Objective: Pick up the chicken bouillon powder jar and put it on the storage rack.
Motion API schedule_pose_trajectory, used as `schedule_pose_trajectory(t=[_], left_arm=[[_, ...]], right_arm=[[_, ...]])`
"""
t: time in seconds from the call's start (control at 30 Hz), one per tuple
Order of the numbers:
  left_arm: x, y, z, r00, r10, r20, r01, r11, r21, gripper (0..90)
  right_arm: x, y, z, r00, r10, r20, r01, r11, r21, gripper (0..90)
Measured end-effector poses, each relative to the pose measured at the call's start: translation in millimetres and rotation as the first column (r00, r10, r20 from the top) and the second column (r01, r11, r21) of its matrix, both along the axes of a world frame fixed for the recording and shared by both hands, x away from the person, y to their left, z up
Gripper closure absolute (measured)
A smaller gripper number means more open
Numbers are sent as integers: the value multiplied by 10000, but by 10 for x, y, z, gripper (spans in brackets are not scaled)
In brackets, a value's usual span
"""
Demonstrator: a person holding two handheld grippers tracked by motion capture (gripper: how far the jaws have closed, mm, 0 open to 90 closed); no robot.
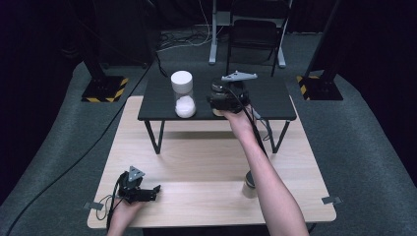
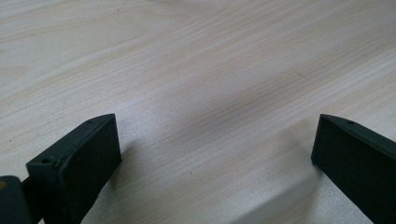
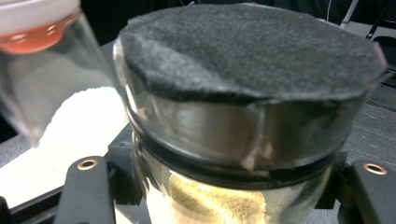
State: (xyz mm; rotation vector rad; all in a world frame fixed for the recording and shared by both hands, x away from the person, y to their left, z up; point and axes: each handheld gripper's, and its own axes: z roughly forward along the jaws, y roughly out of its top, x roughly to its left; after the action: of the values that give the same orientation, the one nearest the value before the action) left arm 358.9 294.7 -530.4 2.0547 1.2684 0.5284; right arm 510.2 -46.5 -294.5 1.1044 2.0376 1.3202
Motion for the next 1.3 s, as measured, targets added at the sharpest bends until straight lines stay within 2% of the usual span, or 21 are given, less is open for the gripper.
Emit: schedule_pose_trajectory(t=[0.1,0.2,0.3,0.77,1.07,1.3], left_arm=[[0,0,0,10000,-1,0,1,10000,0,9],[0,0,0,10000,0,0,0,10000,-1,9],[0,0,0,10000,-5,3,5,10000,-1,9],[0,0,0,10000,-11,1,11,10000,1,9],[0,-1,0,10000,-14,1,14,10000,4,9],[0,-1,0,10000,-13,1,13,10000,5,9]], right_arm=[[27,23,-2,9996,-24,290,26,10000,-72,307],[59,30,-23,9993,-62,365,62,10000,15,307],[90,38,-43,9993,-101,364,96,9999,141,307],[104,39,-77,9988,-79,481,72,9999,148,296],[35,-25,-19,9991,-138,390,138,9999,16,179],[-87,-160,7,9997,-56,257,52,9999,145,109]])
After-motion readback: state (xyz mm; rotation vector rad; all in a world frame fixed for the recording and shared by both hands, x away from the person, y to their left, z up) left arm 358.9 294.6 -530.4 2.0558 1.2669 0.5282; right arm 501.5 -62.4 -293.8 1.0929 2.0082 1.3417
